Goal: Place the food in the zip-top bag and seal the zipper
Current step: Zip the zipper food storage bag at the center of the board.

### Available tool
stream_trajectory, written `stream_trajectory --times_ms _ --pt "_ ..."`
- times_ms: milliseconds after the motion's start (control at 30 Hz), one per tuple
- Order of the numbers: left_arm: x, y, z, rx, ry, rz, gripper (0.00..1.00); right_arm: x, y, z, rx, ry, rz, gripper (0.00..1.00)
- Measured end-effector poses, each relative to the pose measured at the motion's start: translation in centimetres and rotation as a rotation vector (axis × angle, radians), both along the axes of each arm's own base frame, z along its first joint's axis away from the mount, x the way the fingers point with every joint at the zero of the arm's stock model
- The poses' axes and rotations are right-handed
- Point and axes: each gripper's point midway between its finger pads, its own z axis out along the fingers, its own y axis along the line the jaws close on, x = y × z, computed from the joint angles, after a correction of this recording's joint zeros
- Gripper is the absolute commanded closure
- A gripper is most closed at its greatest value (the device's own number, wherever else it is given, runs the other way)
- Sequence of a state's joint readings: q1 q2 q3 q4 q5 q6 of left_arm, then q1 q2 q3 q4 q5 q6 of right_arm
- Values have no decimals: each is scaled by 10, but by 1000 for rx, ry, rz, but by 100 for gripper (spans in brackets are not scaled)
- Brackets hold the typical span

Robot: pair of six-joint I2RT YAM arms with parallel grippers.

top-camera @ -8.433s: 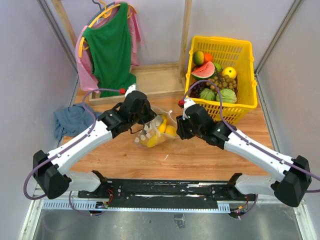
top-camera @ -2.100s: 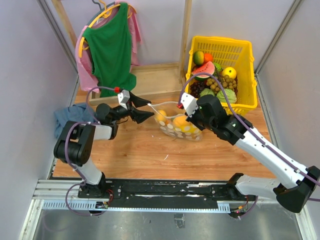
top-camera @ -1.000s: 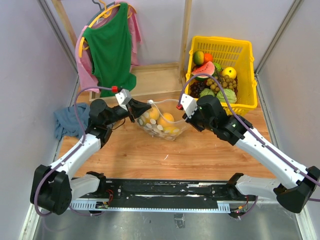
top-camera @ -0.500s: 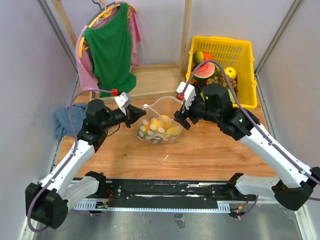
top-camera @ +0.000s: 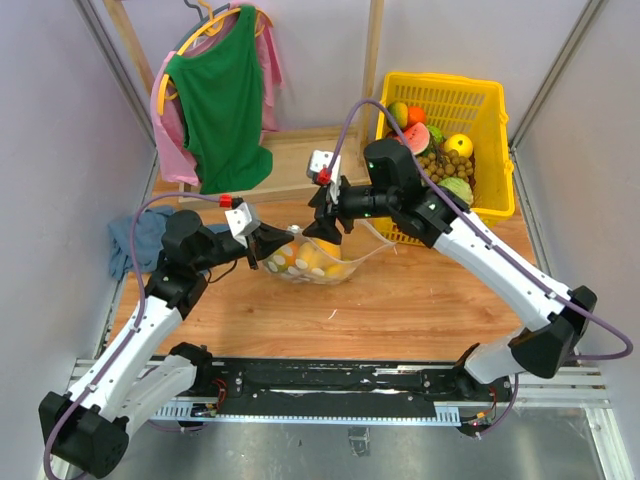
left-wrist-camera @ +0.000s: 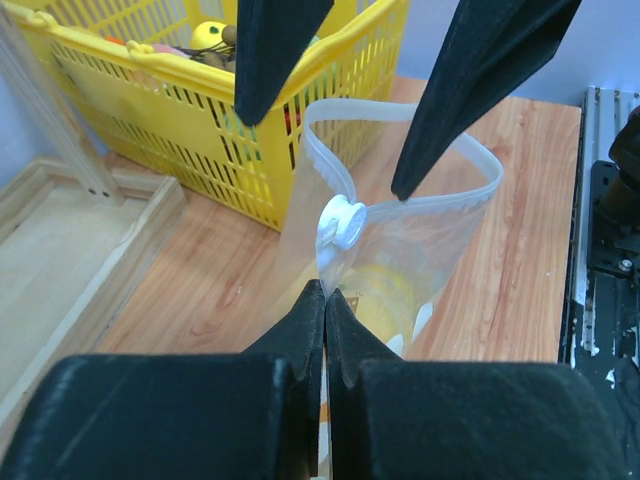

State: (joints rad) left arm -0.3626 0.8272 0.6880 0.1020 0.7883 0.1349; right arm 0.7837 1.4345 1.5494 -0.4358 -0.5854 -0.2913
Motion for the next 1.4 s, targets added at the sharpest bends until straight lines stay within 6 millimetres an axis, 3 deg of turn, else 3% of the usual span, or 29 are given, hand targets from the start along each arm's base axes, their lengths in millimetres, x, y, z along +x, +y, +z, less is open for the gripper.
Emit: stream_trajectory --times_ms 167,367,700,800,900,1033,1233,1400 --pt "-1 -1 0 0 0 -5 100 -12 20 -6 7 29 94 46" --pt "-1 -1 0 1 1 -6 100 -14 27 -14 -3 45 121 61" --pt "-3 -1 0 0 1 -16 100 -13 27 -14 -7 33 125 99" --pt "-3 -2 0 0 2 -19 96 -13 27 -15 -9 34 125 99" --pt "-3 -2 -1 0 3 -19 78 -14 27 -15 -10 35 127 99" --pt "-4 -3 -2 -2 2 -28 69 -15 27 -16 -14 38 128 99" --pt "-6 -6 -4 -5 6 -49 74 -19 28 -18 -21 42 143 99" --pt "-7 -8 -3 -16 10 -67 98 -29 30 -21 -36 39 173 99"
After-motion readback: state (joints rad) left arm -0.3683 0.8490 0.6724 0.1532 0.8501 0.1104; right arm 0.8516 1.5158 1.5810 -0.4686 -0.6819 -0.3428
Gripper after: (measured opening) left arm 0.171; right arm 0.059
